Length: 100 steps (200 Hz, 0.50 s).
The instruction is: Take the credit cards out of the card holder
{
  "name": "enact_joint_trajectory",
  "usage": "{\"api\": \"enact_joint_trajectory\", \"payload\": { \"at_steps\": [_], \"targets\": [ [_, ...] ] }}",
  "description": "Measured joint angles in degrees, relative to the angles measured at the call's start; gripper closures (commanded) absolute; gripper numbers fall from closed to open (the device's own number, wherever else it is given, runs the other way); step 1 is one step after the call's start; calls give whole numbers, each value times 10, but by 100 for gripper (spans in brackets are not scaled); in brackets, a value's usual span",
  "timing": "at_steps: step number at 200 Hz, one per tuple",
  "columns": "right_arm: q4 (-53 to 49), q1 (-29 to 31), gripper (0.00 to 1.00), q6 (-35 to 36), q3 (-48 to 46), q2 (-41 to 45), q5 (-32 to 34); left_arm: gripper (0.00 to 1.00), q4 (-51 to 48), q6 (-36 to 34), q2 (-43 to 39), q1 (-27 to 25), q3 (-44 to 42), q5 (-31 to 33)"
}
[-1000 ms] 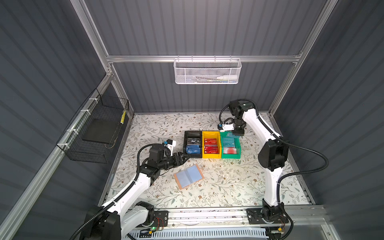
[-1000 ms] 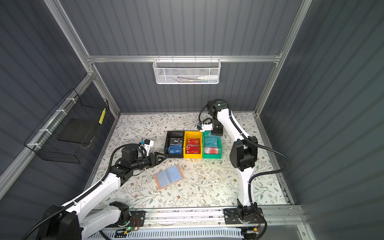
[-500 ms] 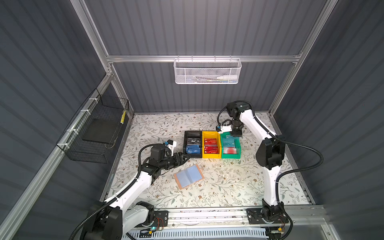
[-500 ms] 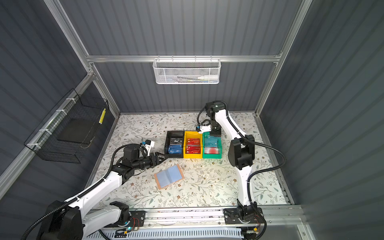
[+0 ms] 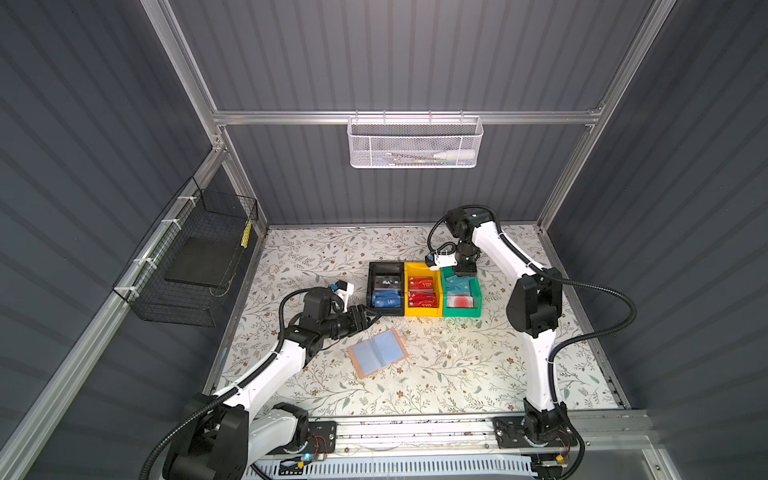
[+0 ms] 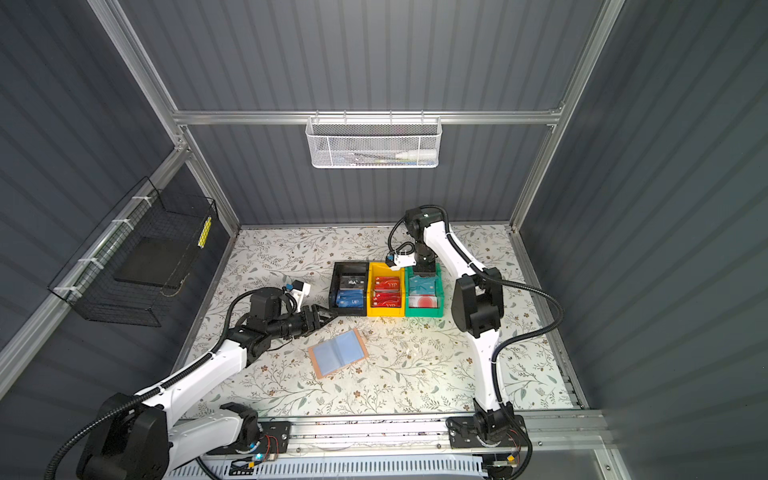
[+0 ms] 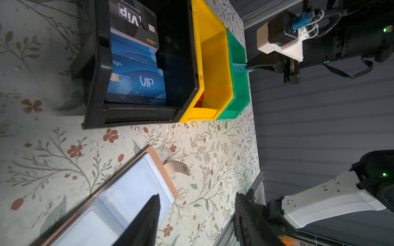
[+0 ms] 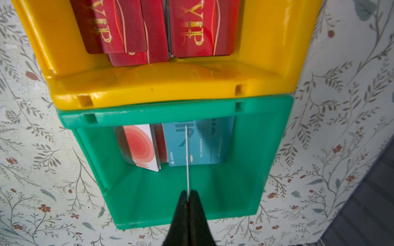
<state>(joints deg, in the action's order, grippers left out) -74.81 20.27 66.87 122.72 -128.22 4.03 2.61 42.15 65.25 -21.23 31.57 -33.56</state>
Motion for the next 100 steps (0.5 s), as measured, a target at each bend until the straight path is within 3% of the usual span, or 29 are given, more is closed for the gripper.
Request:
{"api": "enact_joint_trajectory", "payload": {
  "at_steps": [100],
  "targets": [
    [-2,-12,100,-45,21,-26,-31,41,1,0,0,0,0,0]
  ]
}}
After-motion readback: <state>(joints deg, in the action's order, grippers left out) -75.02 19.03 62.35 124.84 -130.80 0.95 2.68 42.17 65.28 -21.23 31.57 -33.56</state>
